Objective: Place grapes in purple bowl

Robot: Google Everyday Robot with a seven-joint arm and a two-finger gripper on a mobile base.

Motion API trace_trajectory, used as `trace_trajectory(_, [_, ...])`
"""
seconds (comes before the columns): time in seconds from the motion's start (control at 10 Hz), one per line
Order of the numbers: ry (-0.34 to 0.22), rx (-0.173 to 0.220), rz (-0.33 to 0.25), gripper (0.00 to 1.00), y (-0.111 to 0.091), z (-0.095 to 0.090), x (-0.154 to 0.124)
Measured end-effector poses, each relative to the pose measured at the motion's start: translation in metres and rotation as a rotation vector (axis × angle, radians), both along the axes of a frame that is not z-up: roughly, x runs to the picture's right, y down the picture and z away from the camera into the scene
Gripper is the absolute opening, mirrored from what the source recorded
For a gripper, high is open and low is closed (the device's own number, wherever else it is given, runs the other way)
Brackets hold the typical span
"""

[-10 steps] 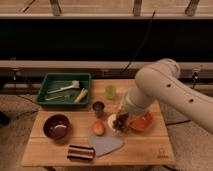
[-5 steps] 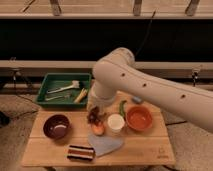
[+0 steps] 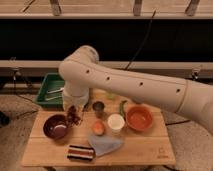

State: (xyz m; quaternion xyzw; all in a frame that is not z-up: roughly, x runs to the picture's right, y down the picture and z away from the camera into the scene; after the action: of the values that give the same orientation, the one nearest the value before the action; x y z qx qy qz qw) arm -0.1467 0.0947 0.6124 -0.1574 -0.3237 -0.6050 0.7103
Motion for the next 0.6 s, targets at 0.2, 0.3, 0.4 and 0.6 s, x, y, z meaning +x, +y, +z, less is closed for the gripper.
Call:
trace_trajectory(0.2, [-0.014,-0.014,-0.023,0.14,0.009,0.014,-0.015])
trace_trajectory(0.3, [-0.021,-0.02,-0.032,0.14,0.011,0.019,-0.022])
trace_trajectory(0.4, [-0.023,-0.025,-0.038,0.14,0.013,0.024,-0.028])
trace_trajectory(0.6, [-0.026,-0.034,-0.049,0.14,0.015,0.032,-0.04])
